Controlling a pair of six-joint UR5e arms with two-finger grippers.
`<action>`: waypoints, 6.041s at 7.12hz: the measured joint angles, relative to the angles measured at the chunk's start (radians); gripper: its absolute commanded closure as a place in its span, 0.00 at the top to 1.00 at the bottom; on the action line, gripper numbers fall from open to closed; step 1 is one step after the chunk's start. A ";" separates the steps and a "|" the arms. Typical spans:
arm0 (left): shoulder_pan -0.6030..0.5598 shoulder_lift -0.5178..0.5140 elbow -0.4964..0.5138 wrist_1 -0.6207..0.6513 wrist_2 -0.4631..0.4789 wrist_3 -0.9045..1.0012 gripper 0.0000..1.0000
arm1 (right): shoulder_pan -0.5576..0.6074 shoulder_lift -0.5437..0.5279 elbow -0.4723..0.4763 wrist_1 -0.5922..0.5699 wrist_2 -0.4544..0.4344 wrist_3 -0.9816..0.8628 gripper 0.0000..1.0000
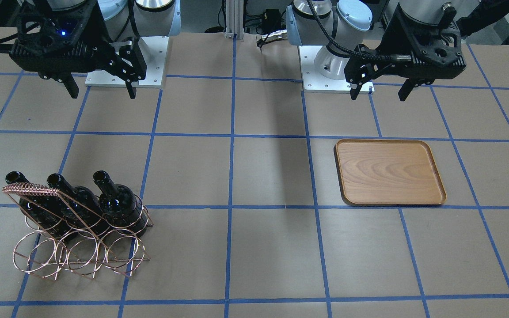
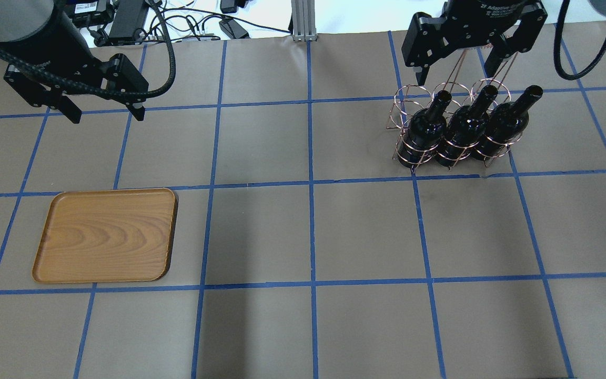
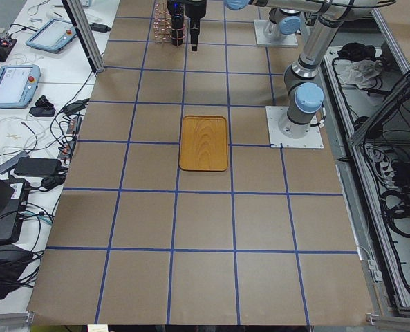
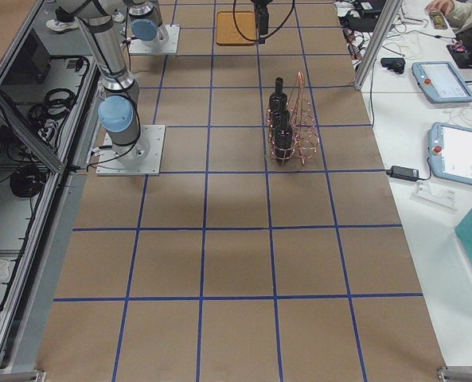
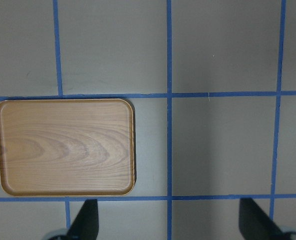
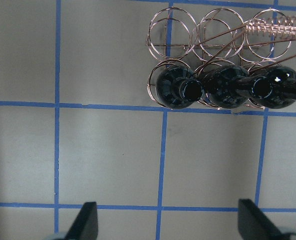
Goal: Take wine from basket and place on tray
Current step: 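Move the right gripper over the wine rack toward the bottles, then lower the right gripper and close it on the nearest bottle's neck, then pull the dark wine bottle out of the rack with the right gripper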
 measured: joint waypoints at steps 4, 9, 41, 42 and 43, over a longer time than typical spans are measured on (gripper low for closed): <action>-0.001 0.000 0.000 0.000 0.000 0.000 1.00 | 0.000 0.000 0.014 -0.016 0.006 0.002 0.99; -0.002 0.000 0.000 0.000 0.000 0.000 1.00 | -0.127 0.035 0.038 -0.084 0.017 -0.172 0.99; 0.000 0.000 0.000 -0.002 0.001 0.000 1.00 | -0.191 0.007 -0.035 0.033 0.026 -0.203 0.16; 0.000 0.000 0.000 -0.002 0.001 0.000 1.00 | -0.150 -0.035 -0.041 0.080 0.004 -0.167 0.16; 0.000 0.000 0.000 -0.002 0.001 0.000 1.00 | -0.092 -0.061 -0.042 0.105 -0.019 -0.120 0.16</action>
